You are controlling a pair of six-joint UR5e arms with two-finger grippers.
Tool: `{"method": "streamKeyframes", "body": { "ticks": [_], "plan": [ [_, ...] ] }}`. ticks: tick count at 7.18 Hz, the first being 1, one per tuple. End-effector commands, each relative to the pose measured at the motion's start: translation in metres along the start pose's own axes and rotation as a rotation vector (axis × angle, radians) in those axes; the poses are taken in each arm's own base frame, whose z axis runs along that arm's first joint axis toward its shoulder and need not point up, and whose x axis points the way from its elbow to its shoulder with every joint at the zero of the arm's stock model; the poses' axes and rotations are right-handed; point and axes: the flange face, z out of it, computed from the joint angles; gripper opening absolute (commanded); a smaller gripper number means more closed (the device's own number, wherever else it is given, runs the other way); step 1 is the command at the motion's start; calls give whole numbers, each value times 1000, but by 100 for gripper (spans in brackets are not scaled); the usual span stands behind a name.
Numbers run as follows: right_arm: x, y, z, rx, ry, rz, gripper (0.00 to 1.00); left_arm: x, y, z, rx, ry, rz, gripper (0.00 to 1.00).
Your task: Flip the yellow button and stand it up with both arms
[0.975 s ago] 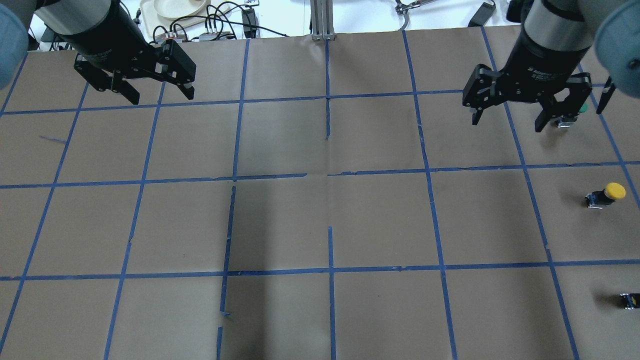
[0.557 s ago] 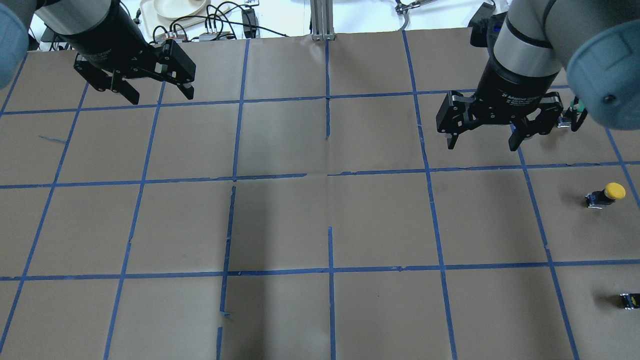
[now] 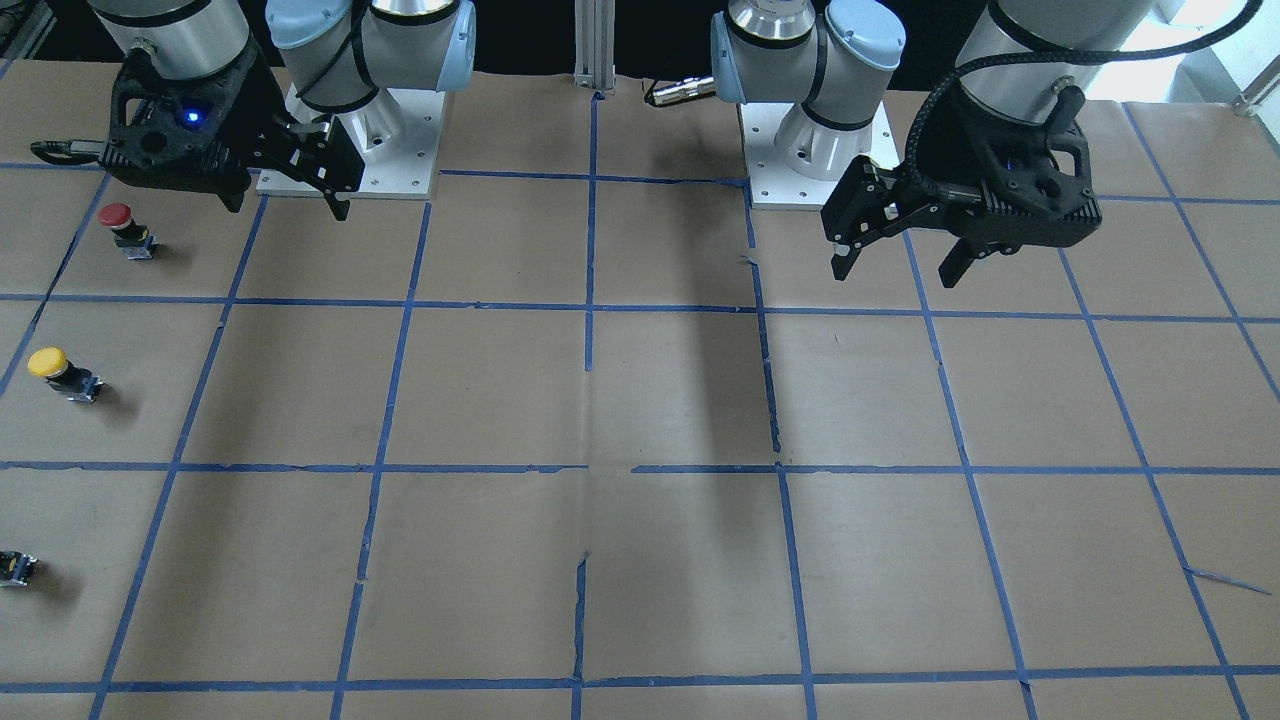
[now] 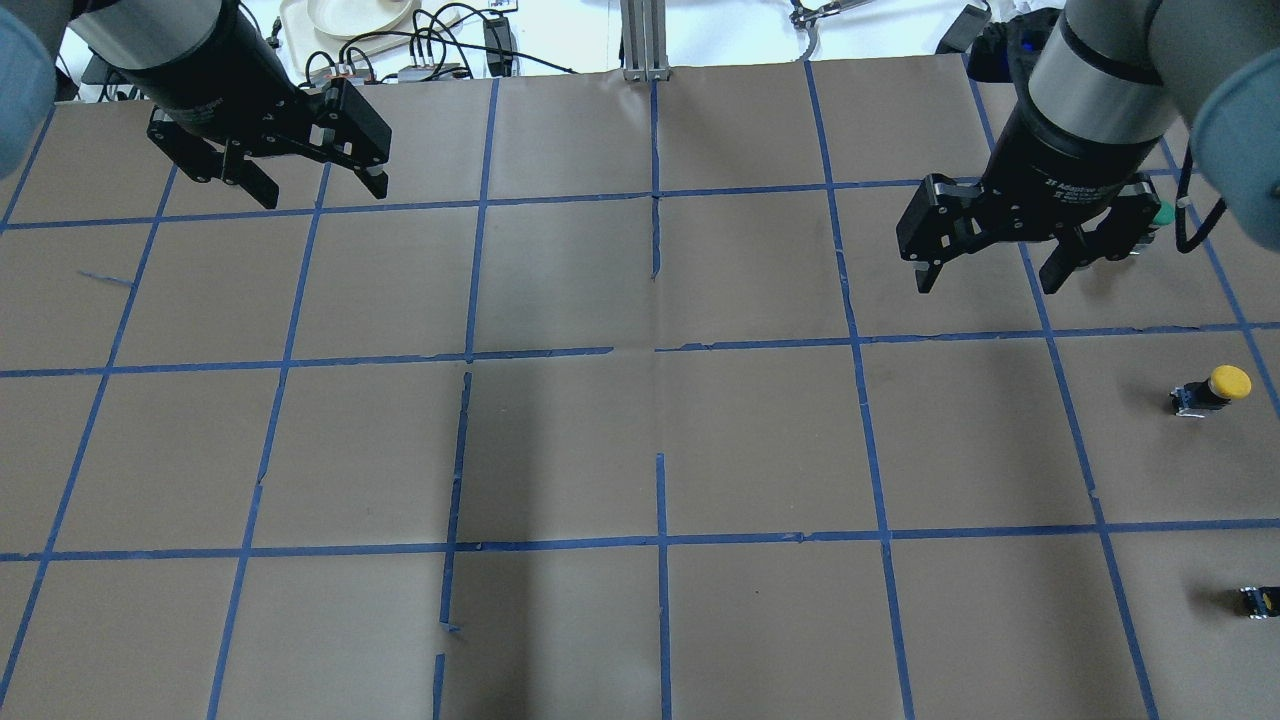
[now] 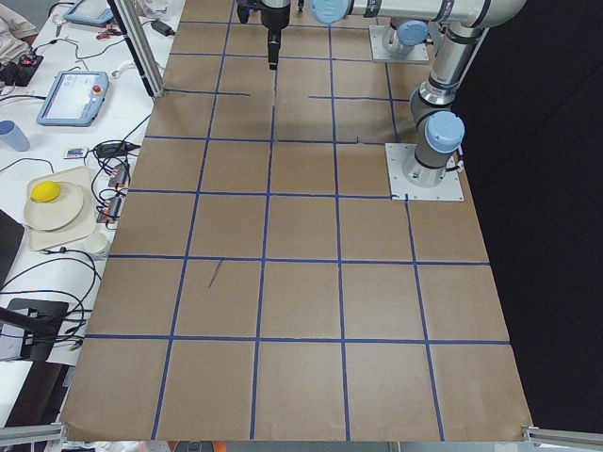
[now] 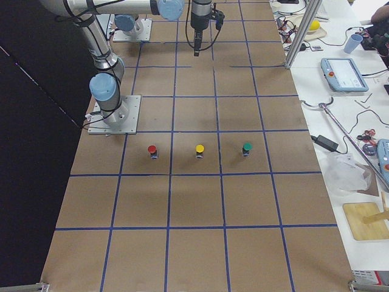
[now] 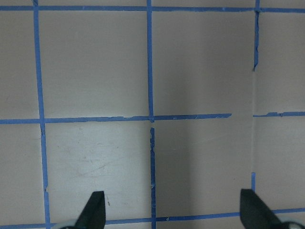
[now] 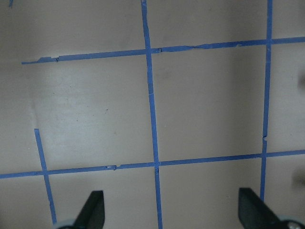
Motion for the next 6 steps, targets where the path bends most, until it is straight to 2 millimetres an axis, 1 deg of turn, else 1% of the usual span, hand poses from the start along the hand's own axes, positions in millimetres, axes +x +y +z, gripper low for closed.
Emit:
{"method": "streamKeyframes", "body": {
  "ticks": [1,6],
  "plan": [
    [-2,5,-4,10,-3,-1,100,0,0,0,0,2,-1,100],
    [-1,9,-2,7,-2,7,100,-1,1,-2,5,-2,-2,100]
  ]
}}
